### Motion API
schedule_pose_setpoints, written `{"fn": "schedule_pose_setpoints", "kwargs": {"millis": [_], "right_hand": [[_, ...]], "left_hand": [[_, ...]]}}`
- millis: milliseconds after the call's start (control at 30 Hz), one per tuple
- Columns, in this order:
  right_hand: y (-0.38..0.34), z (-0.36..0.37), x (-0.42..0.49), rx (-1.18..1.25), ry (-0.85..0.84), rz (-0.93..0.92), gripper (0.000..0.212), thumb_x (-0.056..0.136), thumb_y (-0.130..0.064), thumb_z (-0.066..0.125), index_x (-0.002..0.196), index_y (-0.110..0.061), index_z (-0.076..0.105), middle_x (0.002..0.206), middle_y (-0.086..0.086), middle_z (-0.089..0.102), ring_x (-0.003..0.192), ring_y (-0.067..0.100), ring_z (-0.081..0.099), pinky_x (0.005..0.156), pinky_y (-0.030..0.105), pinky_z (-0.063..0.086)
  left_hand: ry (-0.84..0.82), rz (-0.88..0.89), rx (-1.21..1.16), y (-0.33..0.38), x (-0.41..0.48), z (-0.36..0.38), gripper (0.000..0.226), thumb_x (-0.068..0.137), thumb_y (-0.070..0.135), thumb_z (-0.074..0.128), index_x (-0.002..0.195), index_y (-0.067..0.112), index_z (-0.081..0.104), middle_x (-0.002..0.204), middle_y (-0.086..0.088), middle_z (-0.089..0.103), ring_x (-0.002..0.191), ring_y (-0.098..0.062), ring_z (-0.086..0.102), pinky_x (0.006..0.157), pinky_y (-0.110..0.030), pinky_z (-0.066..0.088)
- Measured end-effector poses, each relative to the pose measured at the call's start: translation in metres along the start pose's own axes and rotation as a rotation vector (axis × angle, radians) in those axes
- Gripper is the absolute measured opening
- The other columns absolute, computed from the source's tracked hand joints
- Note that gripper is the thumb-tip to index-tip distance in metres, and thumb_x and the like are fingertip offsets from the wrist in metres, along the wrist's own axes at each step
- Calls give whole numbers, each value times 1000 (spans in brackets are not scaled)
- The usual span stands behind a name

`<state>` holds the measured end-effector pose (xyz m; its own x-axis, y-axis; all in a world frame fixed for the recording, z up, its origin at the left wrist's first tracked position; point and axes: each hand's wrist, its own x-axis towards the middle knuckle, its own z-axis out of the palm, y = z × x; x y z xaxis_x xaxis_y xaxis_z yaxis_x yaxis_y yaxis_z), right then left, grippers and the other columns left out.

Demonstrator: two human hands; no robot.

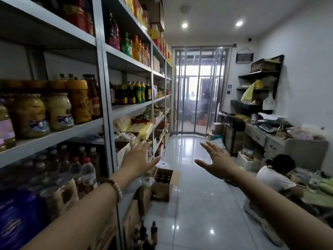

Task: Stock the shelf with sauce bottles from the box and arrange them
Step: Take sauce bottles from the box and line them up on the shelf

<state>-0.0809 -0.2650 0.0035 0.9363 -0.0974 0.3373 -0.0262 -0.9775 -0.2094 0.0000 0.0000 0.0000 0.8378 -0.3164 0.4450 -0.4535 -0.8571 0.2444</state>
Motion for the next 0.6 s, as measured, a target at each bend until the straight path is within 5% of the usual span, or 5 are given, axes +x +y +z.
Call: {"fn": "schedule_pose_setpoints", "kwargs": {"millis": [300,600], "right_hand": [[97,84,78,-61,-238,-2,81,88,-68,37,152,-31,3,162,-2,-2,149,21,-1,120,44,5],[184,91,241,10,-237,-18,82,89,-66,39,152,-31,1,162,-1,-2,149,22,0,120,44,7]], "left_hand": [[-279,-17,148,34,82,138,85,81,77,29,149,30,9,158,-1,13,146,-23,6,115,-52,-1],[-214,-68,125,63,236,198,84,82,76,30,149,30,9,158,-1,15,145,-25,9,115,-50,2]]}}
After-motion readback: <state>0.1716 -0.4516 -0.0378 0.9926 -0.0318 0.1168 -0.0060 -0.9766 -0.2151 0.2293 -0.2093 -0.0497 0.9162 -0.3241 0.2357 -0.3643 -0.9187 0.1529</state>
